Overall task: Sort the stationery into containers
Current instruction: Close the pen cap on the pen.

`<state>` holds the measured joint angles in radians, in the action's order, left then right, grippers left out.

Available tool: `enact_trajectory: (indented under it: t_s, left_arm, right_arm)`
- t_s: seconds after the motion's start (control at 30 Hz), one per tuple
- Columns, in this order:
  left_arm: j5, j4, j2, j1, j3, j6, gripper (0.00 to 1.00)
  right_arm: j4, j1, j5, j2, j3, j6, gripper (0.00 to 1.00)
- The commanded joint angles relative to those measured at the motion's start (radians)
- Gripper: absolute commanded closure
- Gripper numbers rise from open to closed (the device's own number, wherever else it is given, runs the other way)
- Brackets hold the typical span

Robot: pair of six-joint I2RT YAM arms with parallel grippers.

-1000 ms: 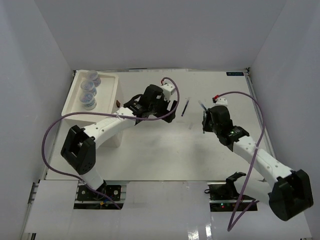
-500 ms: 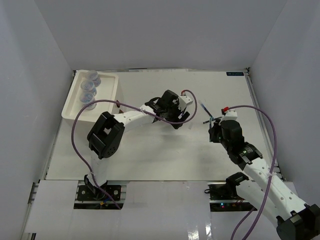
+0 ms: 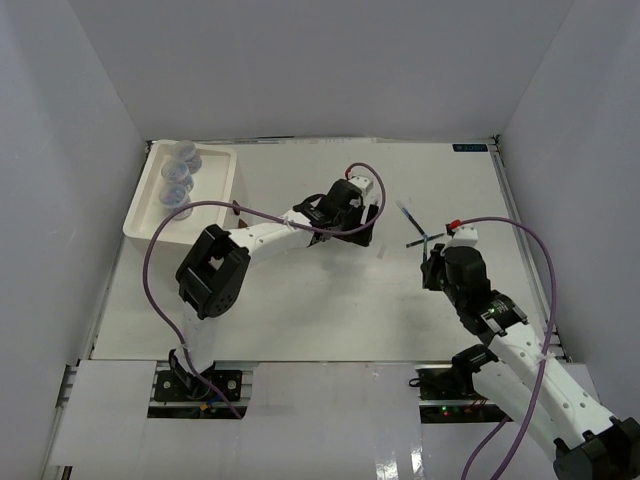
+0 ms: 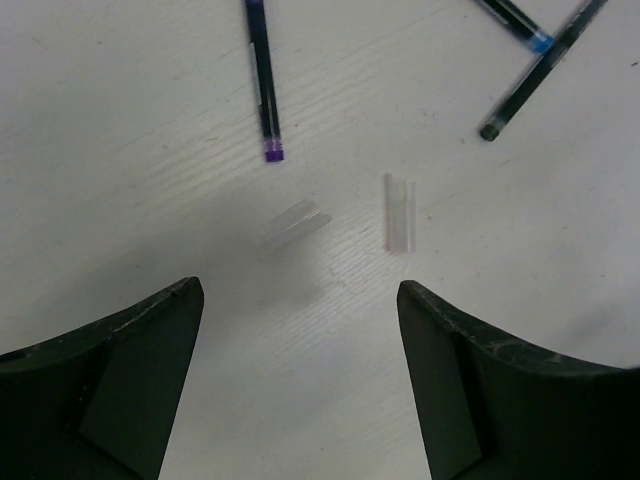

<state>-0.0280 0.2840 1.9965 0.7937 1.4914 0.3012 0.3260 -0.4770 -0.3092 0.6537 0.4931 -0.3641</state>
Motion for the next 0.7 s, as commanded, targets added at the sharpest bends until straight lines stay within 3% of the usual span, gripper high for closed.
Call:
enact_trajectory:
  t_s: [0.0, 0.13, 0.23, 0.53, 0.67]
  left_arm:
    - [-0.07, -0.003, -0.024, 0.062, 0.088, 0.075, 0.11]
    - [-0.127, 0.07, 0.036, 0.076, 0.145, 0.151, 0.14]
    - [-0.165, 0.081, 0.038, 0.081, 0.129, 0.255, 0.2]
    - [-0.194, 0.08, 0.044, 0.082, 0.076, 0.518, 0.26]
    - [-0.184, 0.081, 0.067, 0.084, 0.075, 0.607, 0.35]
  right_arm:
    - [-0.008, 0.003, -0.021, -0.035, -0.01, -0.012, 0.92]
    - [-0.004, 0.002, -0.014, -0.066, -0.016, -0.018, 0.92]
    - [-0.004, 0.003, -0.01, -0.077, -0.027, -0.019, 0.92]
    - [-0.002, 0.003, -0.01, -0.091, -0.042, -0.019, 0.92]
    - [-0.002, 0.003, -0.011, -0.106, -0.051, -0.022, 0.92]
